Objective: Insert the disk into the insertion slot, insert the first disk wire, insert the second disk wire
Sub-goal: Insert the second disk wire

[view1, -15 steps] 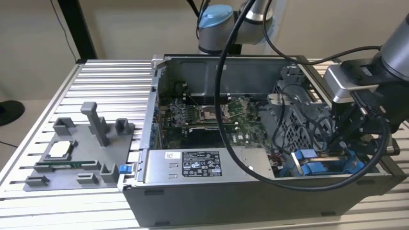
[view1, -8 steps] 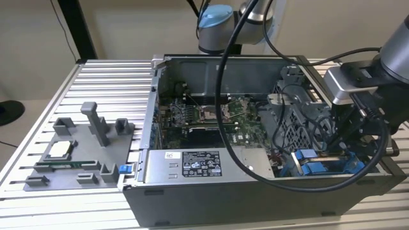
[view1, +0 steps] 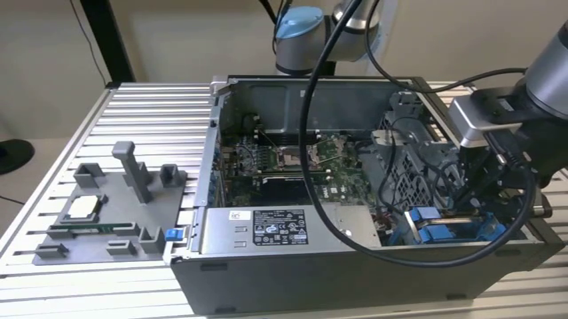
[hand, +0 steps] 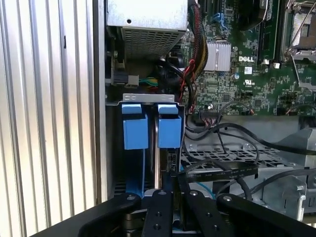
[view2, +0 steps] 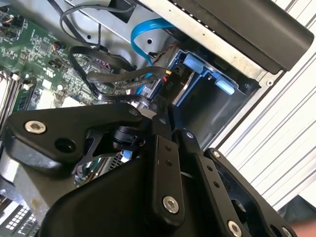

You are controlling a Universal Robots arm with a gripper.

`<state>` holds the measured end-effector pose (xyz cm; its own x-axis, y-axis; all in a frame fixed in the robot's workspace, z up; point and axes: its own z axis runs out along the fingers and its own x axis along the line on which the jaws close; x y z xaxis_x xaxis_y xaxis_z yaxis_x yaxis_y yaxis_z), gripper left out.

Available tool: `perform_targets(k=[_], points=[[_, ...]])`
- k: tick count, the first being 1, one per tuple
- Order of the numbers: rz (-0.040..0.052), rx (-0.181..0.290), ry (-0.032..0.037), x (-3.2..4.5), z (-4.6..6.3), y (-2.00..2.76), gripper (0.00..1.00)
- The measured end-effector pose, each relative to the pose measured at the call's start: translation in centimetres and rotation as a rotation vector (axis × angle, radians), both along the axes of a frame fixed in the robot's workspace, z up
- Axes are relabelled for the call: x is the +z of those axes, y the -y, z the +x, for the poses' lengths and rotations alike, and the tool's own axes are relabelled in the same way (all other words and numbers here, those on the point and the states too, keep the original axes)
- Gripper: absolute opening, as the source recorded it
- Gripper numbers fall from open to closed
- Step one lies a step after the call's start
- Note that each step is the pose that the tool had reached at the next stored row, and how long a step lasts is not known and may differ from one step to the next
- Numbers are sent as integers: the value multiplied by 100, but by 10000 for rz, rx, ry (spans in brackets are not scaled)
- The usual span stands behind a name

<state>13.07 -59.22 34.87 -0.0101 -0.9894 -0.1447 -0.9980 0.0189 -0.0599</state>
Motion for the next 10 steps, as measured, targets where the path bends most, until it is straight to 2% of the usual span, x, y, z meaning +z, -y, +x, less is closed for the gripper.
perform_targets(k=[4,10], points=[[-1,-2,42,-11,-1,-12,0],[1,-2,59,-40,-1,-37,0]])
